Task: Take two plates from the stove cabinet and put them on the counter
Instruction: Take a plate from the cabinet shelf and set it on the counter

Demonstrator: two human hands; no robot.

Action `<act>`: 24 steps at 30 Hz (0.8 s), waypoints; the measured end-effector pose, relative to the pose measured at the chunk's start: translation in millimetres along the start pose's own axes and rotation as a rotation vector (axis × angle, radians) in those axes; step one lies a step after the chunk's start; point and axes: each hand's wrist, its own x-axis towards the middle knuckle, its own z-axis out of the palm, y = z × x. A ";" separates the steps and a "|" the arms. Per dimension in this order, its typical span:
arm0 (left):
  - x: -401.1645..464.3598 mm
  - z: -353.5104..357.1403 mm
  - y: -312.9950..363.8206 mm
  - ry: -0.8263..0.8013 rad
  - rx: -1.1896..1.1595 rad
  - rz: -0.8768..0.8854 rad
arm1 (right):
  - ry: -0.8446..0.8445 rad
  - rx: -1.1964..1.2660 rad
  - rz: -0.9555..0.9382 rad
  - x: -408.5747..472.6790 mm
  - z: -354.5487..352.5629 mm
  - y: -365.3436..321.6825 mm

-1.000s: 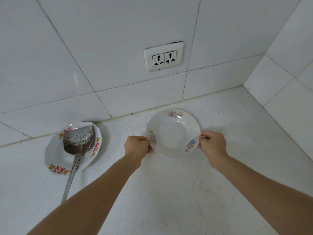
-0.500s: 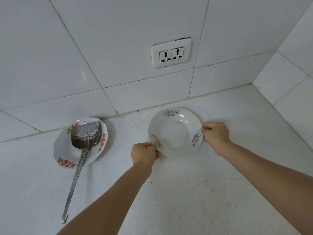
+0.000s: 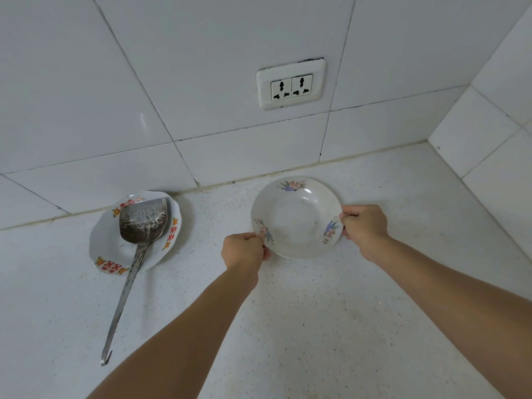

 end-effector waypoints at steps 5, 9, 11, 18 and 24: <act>0.4 -0.2 -0.4 -0.013 0.003 0.002 | 0.004 0.011 -0.005 0.3 -0.3 0.7; -0.1 -0.9 0.7 -0.015 0.022 0.010 | 0.009 0.004 -0.015 -1.5 -1.5 0.4; -0.7 -2.6 1.1 -0.019 0.040 0.021 | 0.008 0.004 -0.019 -1.5 -2.3 0.1; -6.4 -17.3 12.3 -0.049 0.278 0.187 | -0.008 -0.147 -0.104 -9.1 -13.6 -4.7; -22.6 -33.5 39.2 -0.064 0.611 0.433 | -0.110 -0.407 -0.299 -28.7 -31.5 -28.1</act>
